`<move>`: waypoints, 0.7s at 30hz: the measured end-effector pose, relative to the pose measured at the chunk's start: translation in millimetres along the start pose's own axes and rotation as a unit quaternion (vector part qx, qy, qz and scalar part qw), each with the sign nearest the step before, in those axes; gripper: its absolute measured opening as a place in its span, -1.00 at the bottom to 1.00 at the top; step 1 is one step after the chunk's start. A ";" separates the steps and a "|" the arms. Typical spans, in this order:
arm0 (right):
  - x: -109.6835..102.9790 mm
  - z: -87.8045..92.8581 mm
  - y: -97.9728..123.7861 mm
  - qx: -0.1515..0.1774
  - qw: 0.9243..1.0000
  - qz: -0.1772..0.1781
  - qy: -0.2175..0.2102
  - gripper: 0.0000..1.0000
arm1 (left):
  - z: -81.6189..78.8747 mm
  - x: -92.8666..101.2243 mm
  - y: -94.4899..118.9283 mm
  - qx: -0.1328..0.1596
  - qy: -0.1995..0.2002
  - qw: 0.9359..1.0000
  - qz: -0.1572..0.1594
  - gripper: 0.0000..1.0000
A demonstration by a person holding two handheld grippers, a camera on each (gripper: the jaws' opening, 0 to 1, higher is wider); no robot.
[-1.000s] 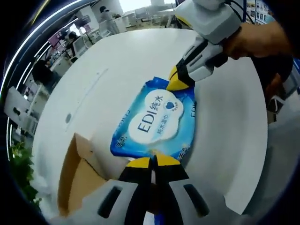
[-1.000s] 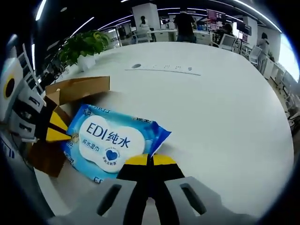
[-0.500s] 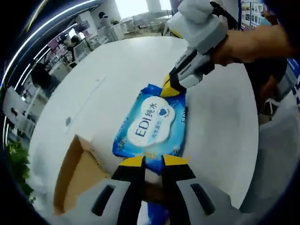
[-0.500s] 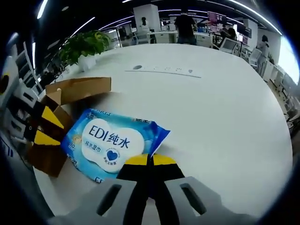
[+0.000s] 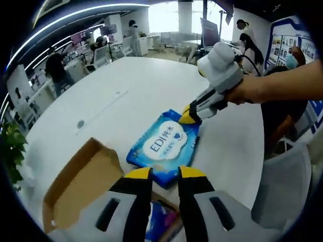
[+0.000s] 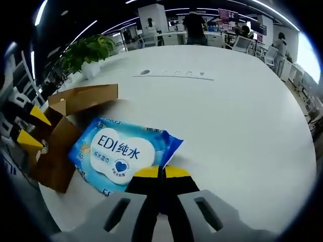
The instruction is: Operate the shoe box by opening the lid, removing the specified soft item, and placing it in the target area until the item is outside and the box remains undamaged.
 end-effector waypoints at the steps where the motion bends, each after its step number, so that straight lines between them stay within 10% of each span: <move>1: 0.0 0.5 0.3 -0.001 1.000 0.000 0.002 -0.99 | 0.7 -1.2 3.4 0.002 0.003 1.000 -0.001 -0.63; 21: -13.9 -4.1 32.0 0.021 0.997 -0.021 0.078 -0.57 | 49.0 -38.5 62.3 0.013 0.061 0.996 -0.068 -0.46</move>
Point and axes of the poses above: the point that each gripper's makers call its tool centre point, and the gripper's own axes: y roughly backward along the fingers, x roughly to its right, z roughly out of its underside, the point moved 10 cm from there along y, roughly backward along the fingers, and after that the axes turned 3 degrees about -y, right-handed, at the moved point
